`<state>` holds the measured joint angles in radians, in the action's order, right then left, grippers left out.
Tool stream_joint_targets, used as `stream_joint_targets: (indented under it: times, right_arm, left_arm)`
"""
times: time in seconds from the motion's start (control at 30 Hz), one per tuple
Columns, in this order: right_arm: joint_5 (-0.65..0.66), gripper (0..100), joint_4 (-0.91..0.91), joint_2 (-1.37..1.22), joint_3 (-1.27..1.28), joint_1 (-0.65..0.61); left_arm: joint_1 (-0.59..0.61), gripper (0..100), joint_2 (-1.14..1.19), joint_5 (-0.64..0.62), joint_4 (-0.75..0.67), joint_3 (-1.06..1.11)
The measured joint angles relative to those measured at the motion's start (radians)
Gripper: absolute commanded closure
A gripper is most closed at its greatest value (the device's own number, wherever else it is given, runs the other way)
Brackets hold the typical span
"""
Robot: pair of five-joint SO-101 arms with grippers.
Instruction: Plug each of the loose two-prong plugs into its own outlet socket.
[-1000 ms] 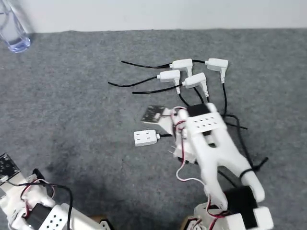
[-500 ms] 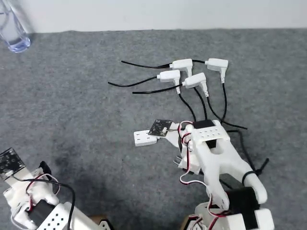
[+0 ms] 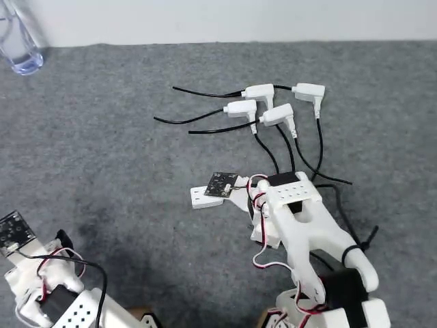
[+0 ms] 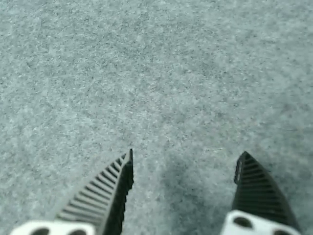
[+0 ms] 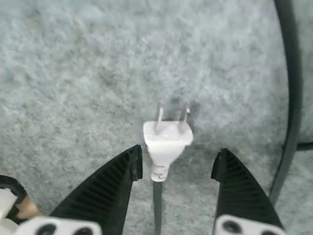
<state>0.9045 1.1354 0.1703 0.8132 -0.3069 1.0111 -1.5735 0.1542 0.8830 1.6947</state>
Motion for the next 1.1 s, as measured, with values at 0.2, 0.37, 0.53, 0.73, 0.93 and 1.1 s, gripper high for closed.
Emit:
stream_joint_targets:
  times: [0.2,0.37,0.53,0.73,0.93,1.1]
  right_arm:
    - [-0.02,76.5,-0.003,0.0,0.0,-0.06]
    - [-0.023,78.9,-0.017,0.0,0.008,-0.051]
    - [-0.025,82.7,-0.02,0.0,0.012,-0.035]
    - [-0.025,83.0,-0.11,0.017,0.081,-0.032]
    - [-0.026,95.3,-0.138,0.032,0.101,-0.031]
    - [-0.026,99.1,-0.157,0.021,0.091,-0.029]
  left_arm:
    - [0.0,68,0.0,0.0,0.0,0.0]
    - [0.0,68,0.0,0.0,0.0,0.0]
    - [0.0,68,0.0,0.0,0.0,0.0]
    - [0.0,68,0.0,0.0,0.0,0.0]
    - [0.0,68,0.0,0.0,0.0,0.0]
    - [0.0,68,0.0,0.0,0.0,0.0]
